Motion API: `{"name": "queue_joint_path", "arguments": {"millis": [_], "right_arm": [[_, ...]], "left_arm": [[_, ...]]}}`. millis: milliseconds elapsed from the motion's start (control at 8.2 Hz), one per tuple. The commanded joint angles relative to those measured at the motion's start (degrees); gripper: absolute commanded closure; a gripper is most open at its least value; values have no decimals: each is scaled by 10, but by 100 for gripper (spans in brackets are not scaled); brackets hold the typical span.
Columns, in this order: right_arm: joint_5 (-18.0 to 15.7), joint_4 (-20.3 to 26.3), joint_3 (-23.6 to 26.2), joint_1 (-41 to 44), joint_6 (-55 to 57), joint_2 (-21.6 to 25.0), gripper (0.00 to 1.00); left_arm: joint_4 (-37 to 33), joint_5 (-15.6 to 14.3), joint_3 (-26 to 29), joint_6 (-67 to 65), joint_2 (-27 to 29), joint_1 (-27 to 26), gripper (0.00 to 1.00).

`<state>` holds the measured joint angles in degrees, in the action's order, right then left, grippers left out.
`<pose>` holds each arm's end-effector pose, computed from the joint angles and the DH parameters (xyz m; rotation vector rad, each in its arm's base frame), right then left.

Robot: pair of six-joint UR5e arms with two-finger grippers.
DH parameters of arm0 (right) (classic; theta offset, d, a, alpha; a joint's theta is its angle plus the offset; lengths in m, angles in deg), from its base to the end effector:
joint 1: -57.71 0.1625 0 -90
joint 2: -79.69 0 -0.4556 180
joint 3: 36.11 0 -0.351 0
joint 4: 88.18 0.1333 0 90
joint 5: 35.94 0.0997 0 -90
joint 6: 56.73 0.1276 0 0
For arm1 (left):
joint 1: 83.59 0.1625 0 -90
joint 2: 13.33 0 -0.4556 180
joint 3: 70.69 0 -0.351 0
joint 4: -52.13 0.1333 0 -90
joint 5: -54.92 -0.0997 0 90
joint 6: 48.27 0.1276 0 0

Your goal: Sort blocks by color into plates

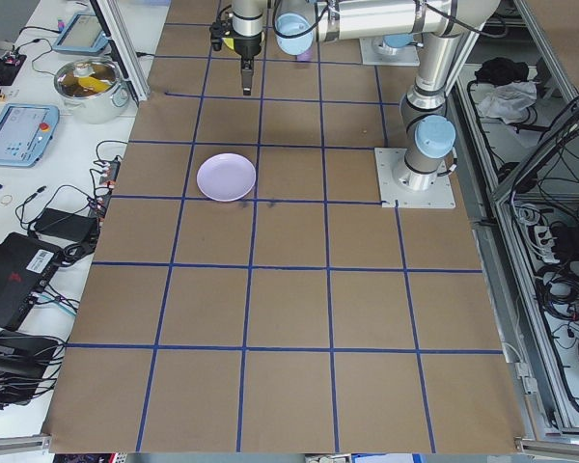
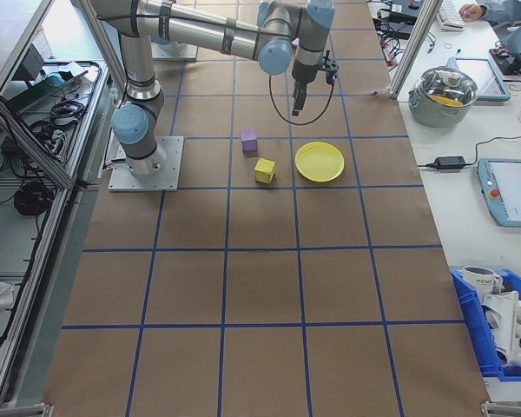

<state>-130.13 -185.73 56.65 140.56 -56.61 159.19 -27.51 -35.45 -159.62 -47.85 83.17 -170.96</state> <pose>0.0594 -0.5227 0.3934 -0.1891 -3.0648 -0.1597 -0.1089 -0.5168 0.4634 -0.0608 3.1294 -0.1344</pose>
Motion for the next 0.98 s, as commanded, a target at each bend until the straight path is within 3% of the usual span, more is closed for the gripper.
{"name": "queue_joint_path", "arguments": {"millis": [0,122,854], "right_arm": [[-2,-172,160,-92,23,6,0],[1,-213,201,-122,26,2,0],[-13,-221,255,-132,18,-16,0]], "left_arm": [[0,-1,0,0,0,0,0],[0,-1,-1,0,1,0,0],[0,-2,0,1,1,1,0]]}}
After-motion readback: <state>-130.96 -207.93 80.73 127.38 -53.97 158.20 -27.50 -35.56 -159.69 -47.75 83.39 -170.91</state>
